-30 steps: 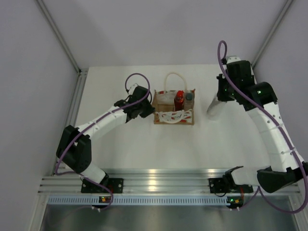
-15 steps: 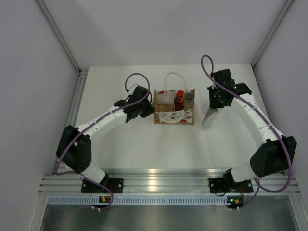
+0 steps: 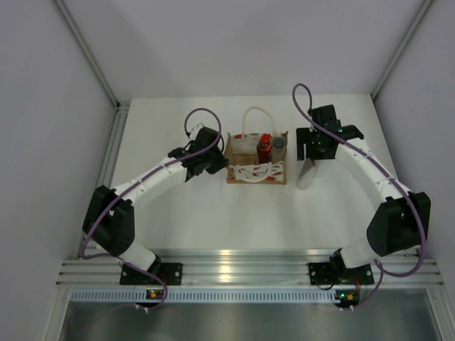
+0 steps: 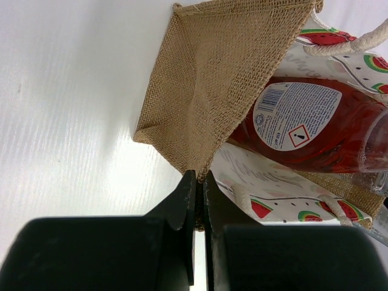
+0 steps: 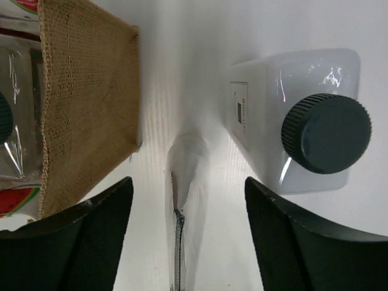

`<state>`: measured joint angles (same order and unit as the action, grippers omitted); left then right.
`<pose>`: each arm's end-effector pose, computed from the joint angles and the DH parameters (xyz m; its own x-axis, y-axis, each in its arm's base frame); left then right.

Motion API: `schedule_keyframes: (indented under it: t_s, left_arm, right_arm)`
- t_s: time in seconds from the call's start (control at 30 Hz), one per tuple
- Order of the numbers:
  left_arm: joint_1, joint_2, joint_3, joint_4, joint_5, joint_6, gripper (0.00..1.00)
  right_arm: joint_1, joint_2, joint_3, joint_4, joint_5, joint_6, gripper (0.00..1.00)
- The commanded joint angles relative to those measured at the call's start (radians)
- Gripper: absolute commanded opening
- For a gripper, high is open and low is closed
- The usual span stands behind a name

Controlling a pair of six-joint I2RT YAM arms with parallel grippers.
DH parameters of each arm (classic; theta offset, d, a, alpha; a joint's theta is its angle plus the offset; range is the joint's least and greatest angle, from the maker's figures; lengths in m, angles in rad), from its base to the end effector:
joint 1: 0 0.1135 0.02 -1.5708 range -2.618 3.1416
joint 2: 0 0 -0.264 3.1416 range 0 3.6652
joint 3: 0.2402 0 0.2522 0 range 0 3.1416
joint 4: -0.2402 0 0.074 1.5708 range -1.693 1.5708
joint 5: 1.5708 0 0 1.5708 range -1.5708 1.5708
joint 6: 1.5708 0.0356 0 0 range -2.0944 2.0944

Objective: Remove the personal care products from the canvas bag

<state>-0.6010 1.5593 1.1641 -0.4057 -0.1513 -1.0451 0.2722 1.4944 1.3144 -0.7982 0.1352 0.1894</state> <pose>0.2852 -0.1890 0.2601 -0.7059 -0.5528 -0.4429 -0.2751 0.7901 -0.5478 0.3024 0.0794 0.3013 -0.8212 -0.0355 -0.5696 -0.0400 0.9992 -0.0047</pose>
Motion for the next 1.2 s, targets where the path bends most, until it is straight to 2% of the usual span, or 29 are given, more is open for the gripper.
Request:
schedule_keyframes:
  t_s: [0.0, 0.27, 0.5, 0.63, 0.77, 0.9, 1.17]
  left_arm:
    - [0.009, -0.041, -0.02, -0.036, -0.054, 0.019, 0.0]
    - [0.007, -0.053, -0.023, -0.036, -0.054, 0.02, 0.0]
    - [0.009, -0.054, -0.023, -0.038, -0.057, 0.019, 0.0]
    - [0.009, -0.053, -0.018, -0.036, -0.057, 0.019, 0.0]
    - [0.007, -0.047, -0.015, -0.036, -0.06, 0.014, 0.0]
    - [0.009, -0.047, -0.015, -0.036, -0.062, 0.007, 0.0]
    - [0.009, -0.045, -0.014, -0.036, -0.063, 0.002, 0.0]
  right_arm:
    - [-0.014, -0.016, 0.011, 0.063, 0.023, 0.005, 0.76]
    - [0.005, -0.103, 0.104, 0.051, -0.005, 0.008, 0.75]
    - [0.11, -0.094, 0.21, 0.051, -0.025, 0.005, 0.75]
    - [0.194, -0.025, 0.282, 0.051, 0.021, 0.008, 0.73]
    - [0.275, 0.041, 0.362, 0.051, 0.096, 0.062, 0.63]
    - [0.375, 0.112, 0.414, 0.051, 0.184, 0.108, 0.58]
    - [0.423, 0.245, 0.44, 0.048, 0.273, 0.163, 0.52]
